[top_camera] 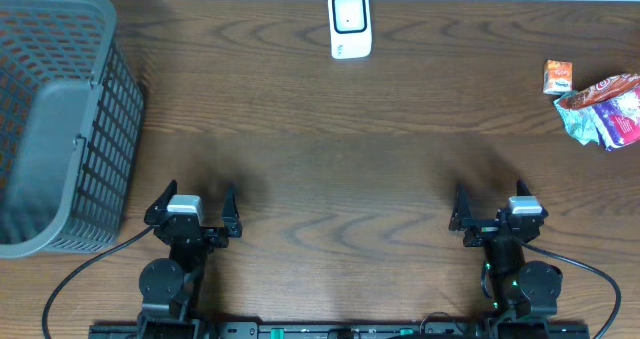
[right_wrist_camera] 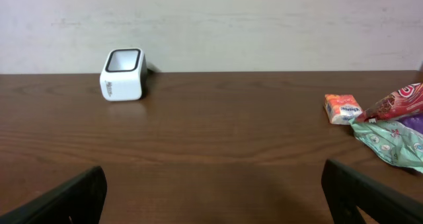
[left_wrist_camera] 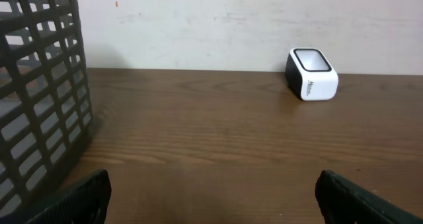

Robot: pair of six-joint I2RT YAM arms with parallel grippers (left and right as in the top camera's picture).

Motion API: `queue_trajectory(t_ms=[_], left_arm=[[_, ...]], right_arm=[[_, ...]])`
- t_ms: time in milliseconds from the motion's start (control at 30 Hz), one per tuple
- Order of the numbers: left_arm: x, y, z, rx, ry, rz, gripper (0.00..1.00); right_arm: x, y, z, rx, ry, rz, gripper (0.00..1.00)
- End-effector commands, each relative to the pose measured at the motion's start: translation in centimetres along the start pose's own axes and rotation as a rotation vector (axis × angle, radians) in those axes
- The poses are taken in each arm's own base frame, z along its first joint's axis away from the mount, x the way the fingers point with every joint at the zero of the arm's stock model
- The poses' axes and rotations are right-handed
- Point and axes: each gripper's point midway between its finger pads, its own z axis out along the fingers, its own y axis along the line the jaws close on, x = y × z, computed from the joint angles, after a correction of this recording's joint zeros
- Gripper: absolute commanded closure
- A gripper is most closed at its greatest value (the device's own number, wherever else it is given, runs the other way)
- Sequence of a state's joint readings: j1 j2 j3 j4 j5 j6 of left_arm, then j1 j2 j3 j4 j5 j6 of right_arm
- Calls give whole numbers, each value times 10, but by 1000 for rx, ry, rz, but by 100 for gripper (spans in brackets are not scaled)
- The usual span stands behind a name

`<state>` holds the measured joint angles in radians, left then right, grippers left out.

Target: Scan the item barcode

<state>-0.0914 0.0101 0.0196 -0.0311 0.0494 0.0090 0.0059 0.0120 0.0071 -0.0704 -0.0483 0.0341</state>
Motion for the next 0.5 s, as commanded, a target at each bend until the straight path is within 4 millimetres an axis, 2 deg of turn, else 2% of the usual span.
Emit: queue_trajectory(t_ms=[0,467], left_arm=[[16,5,0,-25,49,17,2],[16,8,0,-43,49,17,2]], right_arm=[[0,-4,0,17,-2,11,1],[0,-4,0,17,-2,11,1]])
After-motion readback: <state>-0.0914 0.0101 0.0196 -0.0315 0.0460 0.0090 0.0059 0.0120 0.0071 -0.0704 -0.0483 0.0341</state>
